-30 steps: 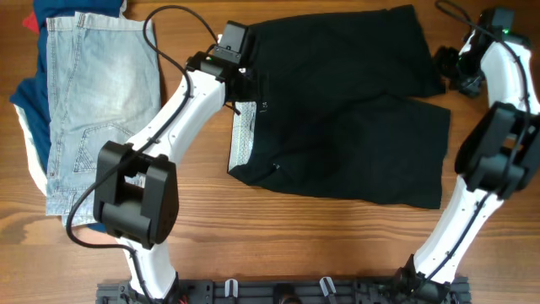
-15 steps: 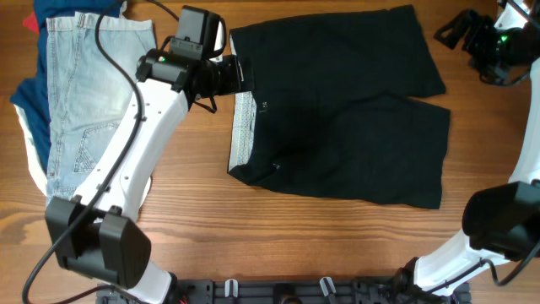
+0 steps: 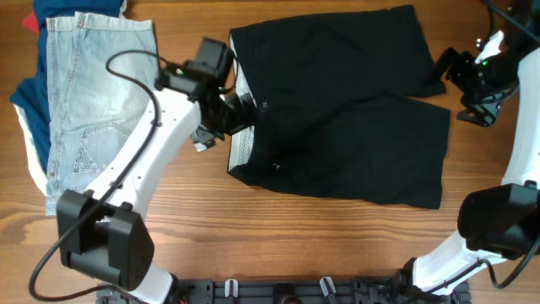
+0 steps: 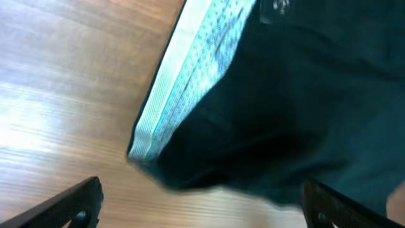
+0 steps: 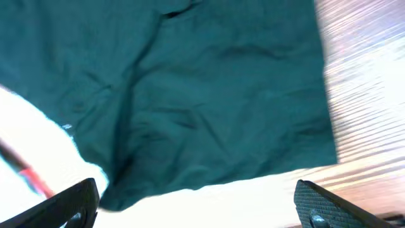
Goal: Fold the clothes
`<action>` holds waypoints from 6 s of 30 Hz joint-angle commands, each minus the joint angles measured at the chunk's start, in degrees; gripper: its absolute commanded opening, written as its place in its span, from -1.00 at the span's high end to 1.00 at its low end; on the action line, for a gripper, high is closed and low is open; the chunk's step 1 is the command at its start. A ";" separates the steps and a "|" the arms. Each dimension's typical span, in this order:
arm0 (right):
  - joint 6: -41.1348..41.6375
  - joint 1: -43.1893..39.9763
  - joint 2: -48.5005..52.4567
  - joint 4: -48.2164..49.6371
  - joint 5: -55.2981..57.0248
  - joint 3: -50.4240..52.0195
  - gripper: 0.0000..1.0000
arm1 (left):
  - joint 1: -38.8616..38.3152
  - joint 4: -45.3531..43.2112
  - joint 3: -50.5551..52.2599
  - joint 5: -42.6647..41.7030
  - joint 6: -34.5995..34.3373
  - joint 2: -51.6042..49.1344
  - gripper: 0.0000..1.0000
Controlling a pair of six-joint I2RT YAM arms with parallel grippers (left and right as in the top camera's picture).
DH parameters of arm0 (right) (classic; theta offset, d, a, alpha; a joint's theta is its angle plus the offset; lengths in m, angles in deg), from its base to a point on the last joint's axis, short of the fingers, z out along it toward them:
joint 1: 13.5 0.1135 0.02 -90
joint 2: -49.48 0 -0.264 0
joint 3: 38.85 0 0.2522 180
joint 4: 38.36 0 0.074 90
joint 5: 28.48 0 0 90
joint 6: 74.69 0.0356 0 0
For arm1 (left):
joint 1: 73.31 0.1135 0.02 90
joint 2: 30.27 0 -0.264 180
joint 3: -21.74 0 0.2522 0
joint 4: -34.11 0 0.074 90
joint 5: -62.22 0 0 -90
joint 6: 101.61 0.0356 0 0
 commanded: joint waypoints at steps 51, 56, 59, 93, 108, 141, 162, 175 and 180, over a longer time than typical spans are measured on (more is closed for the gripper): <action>5.97 5.07 -0.46 8.04 15.50 -0.20 -0.99 | -2.78 -35.65 11.39 -9.49 33.40 -14.49 -0.28; 5.35 5.07 -0.46 8.09 15.47 -0.20 -1.00 | -1.07 -35.47 11.37 -7.61 33.44 -14.49 -0.43; 5.38 5.07 -0.46 8.15 15.47 -0.20 -0.99 | -0.24 -35.28 11.39 -7.41 33.51 -14.53 -0.48; 4.55 5.07 -0.46 8.94 15.45 -0.20 -1.00 | 1.99 -24.87 9.14 -1.99 29.22 -3.56 0.92; 4.48 5.07 -0.46 9.94 15.34 -0.20 -1.00 | 3.56 -15.04 9.33 6.32 16.02 -10.19 0.89; 12.26 7.93 -0.90 7.54 7.78 22.43 -0.95 | 0.20 11.52 10.73 7.06 -31.50 0.04 -0.62; 1.55 15.61 -2.08 18.05 3.15 32.57 -0.99 | -3.21 -7.17 26.86 16.70 -43.89 0.02 -0.60; 7.98 16.76 -2.32 15.39 2.69 32.61 -0.91 | -2.99 -10.62 26.97 17.81 -43.85 -1.49 0.92; 10.86 16.74 -5.81 10.64 3.30 32.61 -0.96 | -3.02 -12.59 26.97 19.04 -43.87 -1.49 0.92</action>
